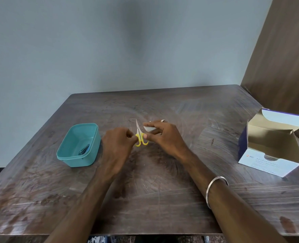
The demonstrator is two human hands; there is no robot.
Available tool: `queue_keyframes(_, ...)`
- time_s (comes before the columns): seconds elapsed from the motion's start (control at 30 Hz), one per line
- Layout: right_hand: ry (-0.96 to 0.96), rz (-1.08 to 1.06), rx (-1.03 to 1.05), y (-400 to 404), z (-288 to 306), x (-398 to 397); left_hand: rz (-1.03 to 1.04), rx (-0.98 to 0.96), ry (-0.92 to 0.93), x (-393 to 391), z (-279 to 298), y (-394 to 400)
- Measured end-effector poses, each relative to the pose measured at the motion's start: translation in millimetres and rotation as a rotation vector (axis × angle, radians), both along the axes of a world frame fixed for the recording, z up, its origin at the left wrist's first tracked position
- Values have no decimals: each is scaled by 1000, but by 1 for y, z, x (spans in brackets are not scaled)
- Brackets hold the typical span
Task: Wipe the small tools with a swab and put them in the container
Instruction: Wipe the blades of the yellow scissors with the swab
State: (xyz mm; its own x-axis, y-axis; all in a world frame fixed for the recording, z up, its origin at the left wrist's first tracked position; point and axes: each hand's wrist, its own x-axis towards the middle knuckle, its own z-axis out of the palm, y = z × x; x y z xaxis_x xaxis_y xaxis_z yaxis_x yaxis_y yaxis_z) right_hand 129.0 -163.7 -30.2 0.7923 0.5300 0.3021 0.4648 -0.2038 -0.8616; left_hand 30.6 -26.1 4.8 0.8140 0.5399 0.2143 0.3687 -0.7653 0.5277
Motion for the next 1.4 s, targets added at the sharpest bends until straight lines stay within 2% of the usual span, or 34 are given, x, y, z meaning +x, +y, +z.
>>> queue_keyframes(0.2,131,-25,214,-2,1,1,-57,-273,-263,12,-6,-2)
queue_keyframes(0.3,147,-57,233,-1,3,1,-73,-467,-324,15,-6,-6)
queue_keyframes(0.43,114,-112,235,-1,2,3,-31,-578,-381,19,-7,-5)
queue_keyframes(0.67,84,-105,175,-7,3,7,-101,-705,-371,33,-10,5)
queue_keyframes(0.87,71,-123,181,-6,2,8,-70,-925,-324,45,-19,14)
queue_keyframes(1.1,118,-102,194,-5,0,7,-61,-997,-358,46,-27,15)
queue_keyframes(1.23,153,-187,279,-7,2,9,-51,-975,-411,45,-27,15)
queue_keyframes(1.4,235,-178,425,-10,9,9,-76,-984,-432,43,-29,11)
